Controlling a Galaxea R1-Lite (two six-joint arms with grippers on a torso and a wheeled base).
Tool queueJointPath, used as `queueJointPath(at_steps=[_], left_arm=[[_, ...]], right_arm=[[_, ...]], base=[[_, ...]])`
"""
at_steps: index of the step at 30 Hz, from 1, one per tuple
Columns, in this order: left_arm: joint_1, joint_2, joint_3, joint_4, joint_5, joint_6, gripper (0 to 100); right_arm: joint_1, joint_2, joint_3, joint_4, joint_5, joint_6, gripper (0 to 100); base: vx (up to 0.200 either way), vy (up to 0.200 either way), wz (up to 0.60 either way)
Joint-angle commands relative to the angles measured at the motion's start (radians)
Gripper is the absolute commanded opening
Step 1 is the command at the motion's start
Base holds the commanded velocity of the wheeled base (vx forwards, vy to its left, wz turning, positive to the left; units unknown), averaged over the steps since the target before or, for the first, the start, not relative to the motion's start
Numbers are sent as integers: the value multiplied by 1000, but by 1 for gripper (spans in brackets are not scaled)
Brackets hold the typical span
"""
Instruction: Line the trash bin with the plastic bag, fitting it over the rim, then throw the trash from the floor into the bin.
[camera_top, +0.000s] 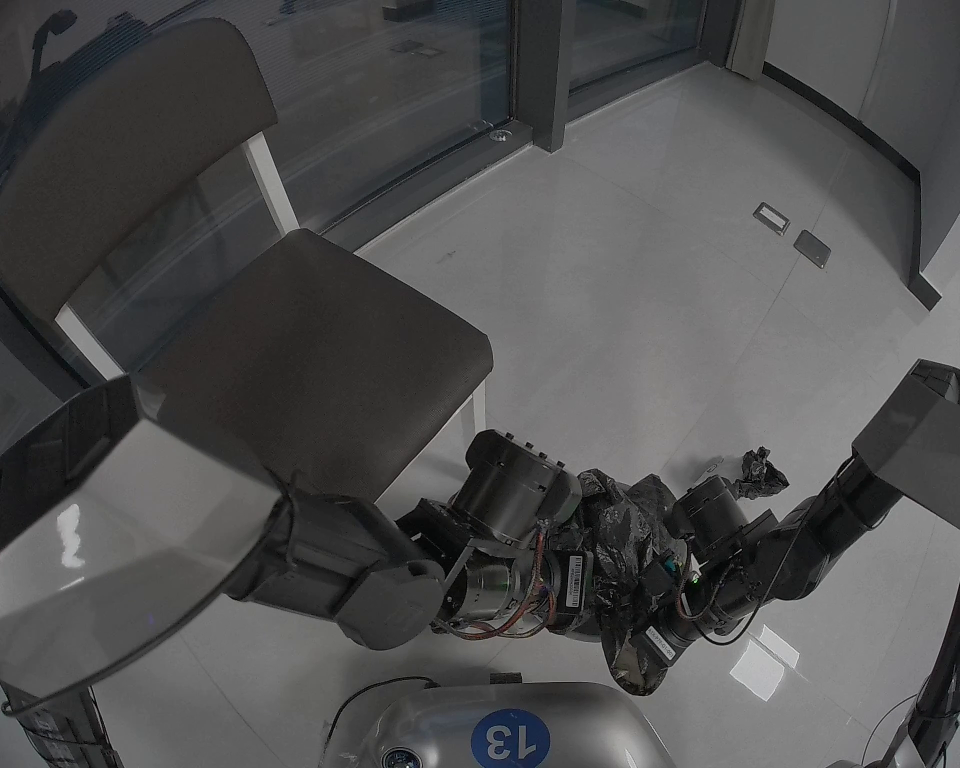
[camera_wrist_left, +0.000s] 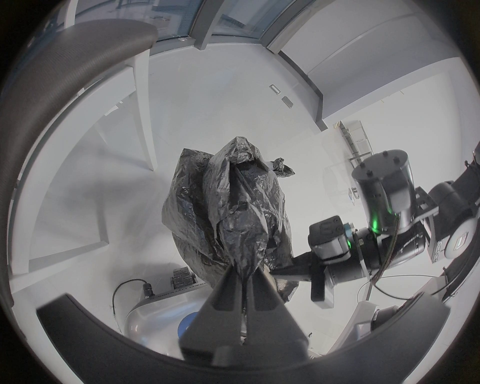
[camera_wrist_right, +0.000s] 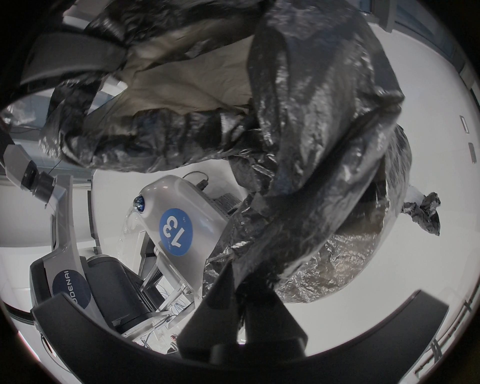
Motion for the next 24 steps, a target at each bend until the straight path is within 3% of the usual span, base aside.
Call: queueJointPath(at_steps=[1,10,15,24], left_arm=[[2,-27,14,1,0,1,0],[-3,-24,8,-2,-1,4,0],[-4,-24,5,-2,-1,6,0],[-9,-7,-21,-4,-1,9,0]], right_arm=[[39,-2,2,-2,1,4,0],[77,-2,-8,-4,5,50,0],[151,5,-41,-4,11,155,0],[203,28,-125,-2,26,247,0]], base=[[0,0,0],[0,0,0],[0,0,0],[0,0,0]])
